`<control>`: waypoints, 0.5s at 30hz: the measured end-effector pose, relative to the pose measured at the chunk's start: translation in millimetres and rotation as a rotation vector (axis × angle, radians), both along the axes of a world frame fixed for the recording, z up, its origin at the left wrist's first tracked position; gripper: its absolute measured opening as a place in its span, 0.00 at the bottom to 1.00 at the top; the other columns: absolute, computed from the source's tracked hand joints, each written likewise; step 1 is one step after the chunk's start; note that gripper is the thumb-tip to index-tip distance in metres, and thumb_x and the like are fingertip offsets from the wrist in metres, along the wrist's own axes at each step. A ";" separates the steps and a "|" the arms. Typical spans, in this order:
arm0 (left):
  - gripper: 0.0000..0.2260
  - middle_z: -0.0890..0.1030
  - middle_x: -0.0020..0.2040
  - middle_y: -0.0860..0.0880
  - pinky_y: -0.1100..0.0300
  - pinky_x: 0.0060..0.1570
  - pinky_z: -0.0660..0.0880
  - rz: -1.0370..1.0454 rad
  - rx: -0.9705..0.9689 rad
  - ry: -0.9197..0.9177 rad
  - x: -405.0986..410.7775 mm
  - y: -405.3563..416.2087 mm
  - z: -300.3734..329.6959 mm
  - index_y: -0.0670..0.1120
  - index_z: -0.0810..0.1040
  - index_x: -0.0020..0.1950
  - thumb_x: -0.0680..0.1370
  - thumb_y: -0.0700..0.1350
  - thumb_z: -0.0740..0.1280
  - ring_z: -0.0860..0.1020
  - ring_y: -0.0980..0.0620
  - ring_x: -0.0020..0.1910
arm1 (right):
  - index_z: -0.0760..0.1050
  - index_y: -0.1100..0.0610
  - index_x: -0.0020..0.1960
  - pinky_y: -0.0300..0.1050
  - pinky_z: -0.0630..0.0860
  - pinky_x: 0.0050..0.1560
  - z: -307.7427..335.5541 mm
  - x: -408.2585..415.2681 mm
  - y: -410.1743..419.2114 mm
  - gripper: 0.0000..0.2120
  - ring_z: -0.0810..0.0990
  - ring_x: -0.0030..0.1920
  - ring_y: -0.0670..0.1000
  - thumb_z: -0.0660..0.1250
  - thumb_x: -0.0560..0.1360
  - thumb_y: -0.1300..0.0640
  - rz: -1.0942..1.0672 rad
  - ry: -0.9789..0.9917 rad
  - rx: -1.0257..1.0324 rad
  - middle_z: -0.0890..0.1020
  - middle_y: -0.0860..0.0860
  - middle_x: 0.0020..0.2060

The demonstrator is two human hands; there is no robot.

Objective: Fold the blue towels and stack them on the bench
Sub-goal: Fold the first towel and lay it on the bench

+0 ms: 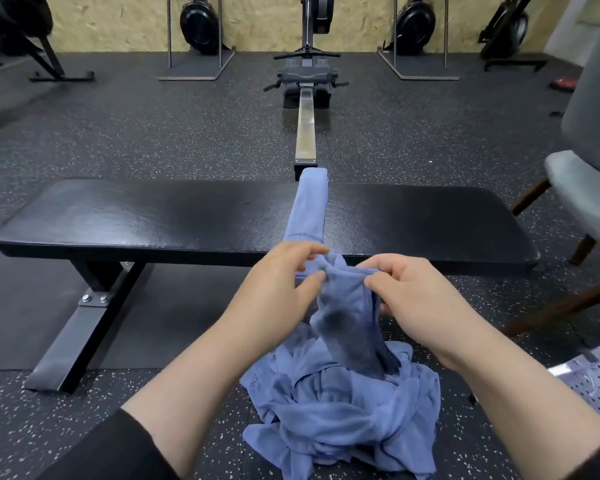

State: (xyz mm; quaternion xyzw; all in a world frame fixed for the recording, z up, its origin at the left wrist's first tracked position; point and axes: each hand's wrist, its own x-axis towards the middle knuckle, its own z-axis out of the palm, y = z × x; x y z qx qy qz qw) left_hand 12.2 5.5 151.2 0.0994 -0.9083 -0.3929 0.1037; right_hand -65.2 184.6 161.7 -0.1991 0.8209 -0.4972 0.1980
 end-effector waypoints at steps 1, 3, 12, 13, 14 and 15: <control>0.13 0.74 0.59 0.62 0.77 0.57 0.64 -0.072 -0.048 0.001 0.4 -3.6 -1.7 0.59 0.77 0.64 0.80 0.47 0.68 0.72 0.66 0.57 | 0.85 0.47 0.45 0.51 0.71 0.40 0.2 0.1 0.3 0.16 0.73 0.34 0.48 0.61 0.77 0.62 0.012 0.014 0.015 0.84 0.56 0.36; 0.13 0.70 0.64 0.61 0.75 0.64 0.60 -0.179 -0.096 -0.023 2.3 -7.8 -4.5 0.59 0.77 0.63 0.79 0.49 0.70 0.68 0.64 0.66 | 0.84 0.47 0.44 0.49 0.68 0.38 2.5 1.0 -0.3 0.16 0.71 0.33 0.48 0.61 0.78 0.63 0.037 0.036 0.034 0.82 0.53 0.33; 0.07 0.79 0.55 0.58 0.60 0.57 0.72 -0.240 -0.031 -0.135 8.4 -27.0 0.5 0.56 0.77 0.49 0.76 0.52 0.74 0.76 0.62 0.56 | 0.81 0.49 0.43 0.47 0.68 0.39 5.7 1.5 3.4 0.16 0.70 0.33 0.47 0.60 0.78 0.65 0.096 0.072 -0.053 0.79 0.48 0.32; 0.08 0.80 0.53 0.57 0.60 0.57 0.74 -0.243 0.032 -0.130 9.6 -27.5 1.6 0.56 0.76 0.50 0.76 0.49 0.74 0.77 0.63 0.55 | 0.81 0.49 0.44 0.48 0.68 0.39 5.4 0.5 4.3 0.16 0.71 0.34 0.48 0.60 0.78 0.65 0.101 0.065 -0.068 0.80 0.49 0.33; 0.08 0.81 0.53 0.57 0.60 0.56 0.76 -0.253 0.084 -0.136 10.6 -27.2 2.8 0.55 0.76 0.51 0.76 0.48 0.74 0.78 0.62 0.54 | 0.81 0.49 0.44 0.48 0.69 0.39 5.8 0.1 5.1 0.15 0.71 0.34 0.49 0.60 0.78 0.65 0.106 0.058 -0.085 0.79 0.50 0.33; 0.08 0.82 0.52 0.57 0.59 0.55 0.77 -0.265 0.103 -0.148 12.0 -26.3 3.9 0.55 0.76 0.51 0.77 0.47 0.74 0.80 0.60 0.52 | 0.81 0.49 0.44 0.48 0.68 0.39 6.3 -0.1 5.7 0.15 0.70 0.34 0.49 0.60 0.78 0.65 0.111 0.054 -0.100 0.79 0.51 0.33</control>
